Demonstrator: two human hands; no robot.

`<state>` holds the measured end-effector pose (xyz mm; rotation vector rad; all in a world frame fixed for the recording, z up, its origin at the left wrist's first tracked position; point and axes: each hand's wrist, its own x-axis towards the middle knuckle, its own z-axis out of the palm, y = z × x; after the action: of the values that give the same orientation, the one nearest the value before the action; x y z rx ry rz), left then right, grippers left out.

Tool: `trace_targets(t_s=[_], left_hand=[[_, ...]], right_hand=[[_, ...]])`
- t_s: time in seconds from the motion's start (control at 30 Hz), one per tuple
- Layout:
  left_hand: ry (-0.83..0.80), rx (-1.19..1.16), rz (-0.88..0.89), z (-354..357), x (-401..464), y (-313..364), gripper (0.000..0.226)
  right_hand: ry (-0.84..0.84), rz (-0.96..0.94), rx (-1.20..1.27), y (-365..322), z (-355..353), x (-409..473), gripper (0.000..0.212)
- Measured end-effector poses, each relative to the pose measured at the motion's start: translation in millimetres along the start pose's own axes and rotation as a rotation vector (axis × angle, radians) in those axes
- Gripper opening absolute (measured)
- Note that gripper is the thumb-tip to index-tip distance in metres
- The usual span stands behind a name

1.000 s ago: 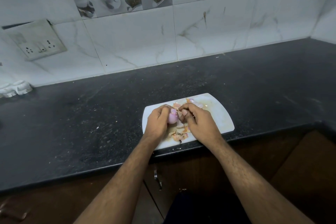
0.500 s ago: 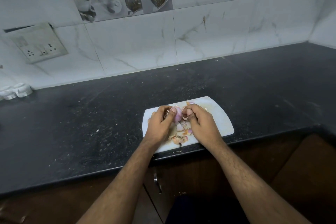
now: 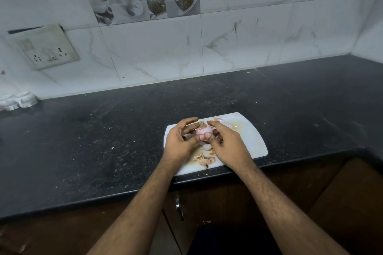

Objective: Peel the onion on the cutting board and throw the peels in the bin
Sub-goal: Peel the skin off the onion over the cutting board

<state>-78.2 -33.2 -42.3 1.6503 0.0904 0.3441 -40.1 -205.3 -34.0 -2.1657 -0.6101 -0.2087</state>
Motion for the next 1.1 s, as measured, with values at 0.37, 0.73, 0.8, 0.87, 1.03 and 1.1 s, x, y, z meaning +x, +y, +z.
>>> trace_targets(t_s=[0.37,0.73,0.8,0.87,1.03,1.1], left_hand=[[-0.114,-0.014,-0.017,2.3,-2.0,-1.2,0.077],[-0.300,-0.008,0.006,2.8,-4.1,4.0,0.041],[-0.295,-0.034,-0.003,2.4,-4.2,5.1,0.043],[-0.270,-0.055,-0.029,0.6,-4.9,6.0,0.052],[-0.318,-0.110,-0.083,-5.1,-2.9,4.5,0.053],[-0.342,-0.133,-0.089,-5.0,-2.9,5.3,0.049]], right_hand=[[-0.070,0.042,0.090,-2.9,-5.6,-1.7,0.037],[0.111,-0.125,0.166,-1.0,-5.6,-7.5,0.025],[0.121,-0.131,0.190,0.3,-5.5,-7.2,0.020],[0.110,-0.118,0.225,1.1,-7.4,-5.8,0.016],[0.103,-0.121,0.197,0.5,-7.1,-4.2,0.007],[0.122,-0.141,0.062,1.5,-4.0,-3.7,0.011]])
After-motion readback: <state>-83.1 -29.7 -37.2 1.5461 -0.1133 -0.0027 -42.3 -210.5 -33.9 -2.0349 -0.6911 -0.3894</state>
